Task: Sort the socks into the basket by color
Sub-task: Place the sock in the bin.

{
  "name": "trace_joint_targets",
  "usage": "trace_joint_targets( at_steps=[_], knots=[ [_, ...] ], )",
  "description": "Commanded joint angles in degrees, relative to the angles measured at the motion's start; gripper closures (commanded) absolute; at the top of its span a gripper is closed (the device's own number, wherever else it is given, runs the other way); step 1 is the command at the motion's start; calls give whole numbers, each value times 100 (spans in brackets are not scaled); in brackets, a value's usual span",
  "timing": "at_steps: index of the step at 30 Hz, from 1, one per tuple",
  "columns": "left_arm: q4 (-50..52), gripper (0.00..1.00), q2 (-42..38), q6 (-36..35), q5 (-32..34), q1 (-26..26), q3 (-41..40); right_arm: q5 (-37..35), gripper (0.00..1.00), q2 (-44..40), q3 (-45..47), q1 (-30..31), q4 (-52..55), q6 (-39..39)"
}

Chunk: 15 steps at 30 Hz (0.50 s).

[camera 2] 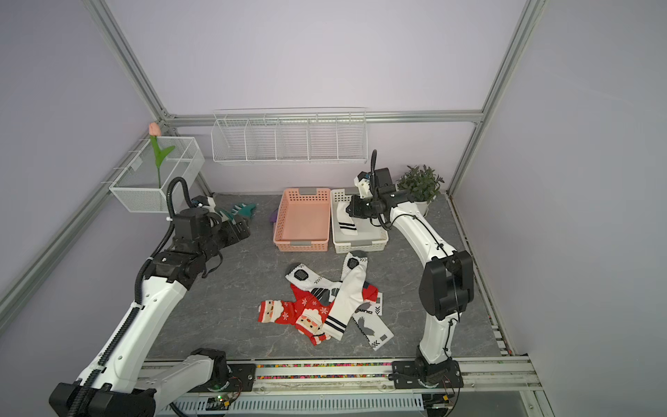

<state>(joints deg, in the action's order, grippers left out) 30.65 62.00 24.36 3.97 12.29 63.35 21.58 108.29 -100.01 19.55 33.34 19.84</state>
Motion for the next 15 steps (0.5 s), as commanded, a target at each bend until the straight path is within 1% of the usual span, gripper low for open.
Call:
trace_joint_targets(
  at_steps=[1,8,15],
  knots=[
    [-24,0,-100,31,-55,19,-95,115,93,322,-137,-68,-371,102],
    [-49,0,-138,28,-54,19,-112,54,93,825,-338,-136,-570,187],
    [-54,0,-125,31,-66,23,-113,72,93,1090,-344,-202,-623,178]
  ],
)
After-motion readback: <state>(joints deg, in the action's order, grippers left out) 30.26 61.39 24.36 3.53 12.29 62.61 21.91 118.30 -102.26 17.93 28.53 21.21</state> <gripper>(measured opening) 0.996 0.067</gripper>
